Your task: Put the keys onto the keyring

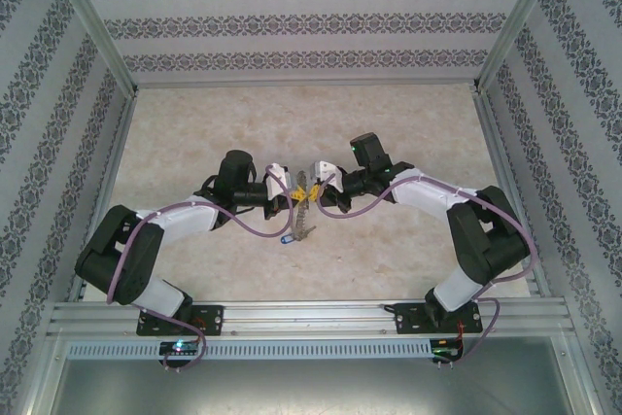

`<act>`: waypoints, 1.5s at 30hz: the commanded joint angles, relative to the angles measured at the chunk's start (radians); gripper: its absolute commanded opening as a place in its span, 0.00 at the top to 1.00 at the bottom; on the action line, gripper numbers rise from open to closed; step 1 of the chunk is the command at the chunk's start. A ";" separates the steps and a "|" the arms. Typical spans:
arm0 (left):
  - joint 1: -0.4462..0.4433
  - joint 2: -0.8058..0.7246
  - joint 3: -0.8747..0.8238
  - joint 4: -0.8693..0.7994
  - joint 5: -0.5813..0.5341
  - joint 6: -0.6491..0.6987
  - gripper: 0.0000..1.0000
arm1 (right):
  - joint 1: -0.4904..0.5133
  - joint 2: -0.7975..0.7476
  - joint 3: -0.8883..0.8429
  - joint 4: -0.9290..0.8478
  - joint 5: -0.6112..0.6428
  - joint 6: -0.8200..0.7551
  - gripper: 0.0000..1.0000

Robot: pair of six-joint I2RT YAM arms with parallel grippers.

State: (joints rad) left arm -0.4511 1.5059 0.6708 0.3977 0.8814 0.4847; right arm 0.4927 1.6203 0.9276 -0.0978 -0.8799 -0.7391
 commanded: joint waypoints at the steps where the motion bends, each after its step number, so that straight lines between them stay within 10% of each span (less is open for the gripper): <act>1: -0.009 0.011 0.007 0.125 0.046 -0.021 1.00 | 0.030 0.007 0.005 0.048 -0.055 0.005 0.96; 11: -0.009 0.033 0.004 0.135 0.049 -0.025 1.00 | -0.026 -0.042 -0.023 0.059 -0.151 -0.011 0.81; 22: -0.009 0.042 0.017 0.124 0.045 -0.033 1.00 | -0.019 -0.033 -0.024 0.045 -0.085 -0.023 1.00; 45: -0.012 0.018 0.128 -0.166 0.053 0.000 0.80 | 0.045 -0.111 0.084 -0.182 0.154 -0.072 1.00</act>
State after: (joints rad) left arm -0.4526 1.5166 0.7677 0.2726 0.9009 0.4675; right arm 0.5266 1.5398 0.9932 -0.2665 -0.7151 -0.7937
